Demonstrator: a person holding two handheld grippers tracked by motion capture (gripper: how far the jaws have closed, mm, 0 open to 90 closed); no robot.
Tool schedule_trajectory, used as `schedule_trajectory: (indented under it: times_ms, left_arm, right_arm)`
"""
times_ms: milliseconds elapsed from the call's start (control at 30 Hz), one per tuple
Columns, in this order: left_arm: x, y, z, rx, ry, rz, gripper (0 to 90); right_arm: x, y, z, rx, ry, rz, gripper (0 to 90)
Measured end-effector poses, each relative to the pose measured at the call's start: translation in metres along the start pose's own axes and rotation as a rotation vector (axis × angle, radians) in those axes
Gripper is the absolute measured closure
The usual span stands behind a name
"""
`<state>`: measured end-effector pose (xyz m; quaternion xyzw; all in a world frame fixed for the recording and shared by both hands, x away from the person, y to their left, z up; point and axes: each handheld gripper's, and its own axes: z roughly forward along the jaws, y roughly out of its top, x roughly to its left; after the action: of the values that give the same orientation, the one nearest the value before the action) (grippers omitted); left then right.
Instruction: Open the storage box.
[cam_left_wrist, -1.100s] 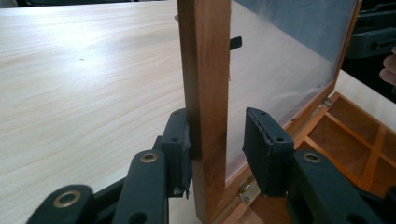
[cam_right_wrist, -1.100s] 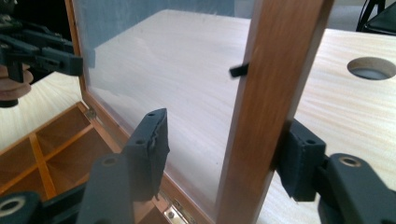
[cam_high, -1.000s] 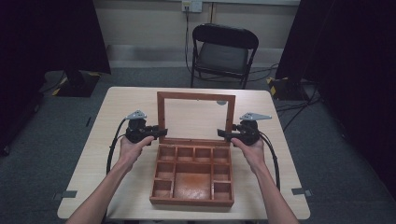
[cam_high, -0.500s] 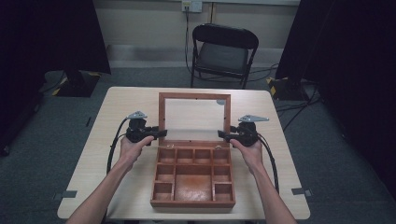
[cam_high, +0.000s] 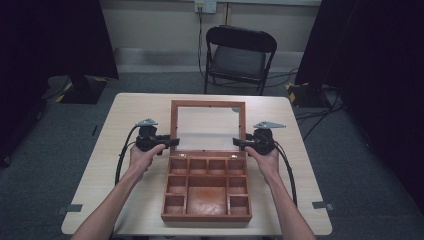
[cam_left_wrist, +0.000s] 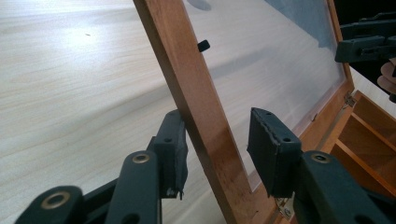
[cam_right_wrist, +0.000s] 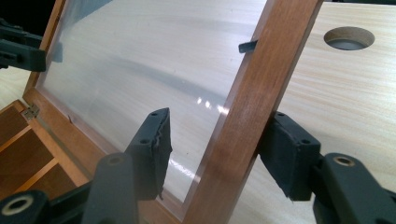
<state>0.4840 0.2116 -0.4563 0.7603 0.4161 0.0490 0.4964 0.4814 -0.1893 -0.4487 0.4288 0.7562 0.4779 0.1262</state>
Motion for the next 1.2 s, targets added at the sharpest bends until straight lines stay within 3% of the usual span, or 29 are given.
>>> schedule_trajectory:
  times_ms: [333,600,700,833,1000,1033,1100,1200]
  left_arm:
    - [0.006,0.001,0.006,0.024,0.024,-0.008,52.3]
    - [0.009,-0.001,0.008,0.030,0.029,-0.019,50.2]
    - [0.010,-0.003,0.010,0.031,0.027,-0.018,47.5]
    - [0.012,-0.006,0.013,0.033,0.013,-0.048,44.7]
    - [0.013,-0.006,0.015,0.036,0.025,-0.037,40.7]
    - [0.013,-0.006,0.014,0.033,0.026,-0.027,40.0]
    - [0.014,-0.005,0.012,0.010,0.014,-0.046,40.6]
    - [0.012,-0.004,0.012,0.016,0.016,-0.039,40.1]
  right_arm:
    - [-0.005,-0.002,0.010,0.016,-0.019,0.034,38.3]
    - [-0.004,-0.003,0.015,0.030,-0.028,0.032,32.6]
    - [-0.006,-0.006,0.017,0.027,-0.010,0.049,31.0]
    - [-0.008,-0.008,0.020,0.044,-0.015,0.050,28.7]
    - [-0.009,-0.010,0.023,0.040,-0.008,0.066,27.0]
    - [-0.009,-0.011,0.023,0.040,-0.007,0.067,26.3]
    - [-0.009,-0.011,0.024,0.043,-0.003,0.073,25.7]
    - [-0.013,-0.014,0.026,0.063,0.020,0.115,24.8]
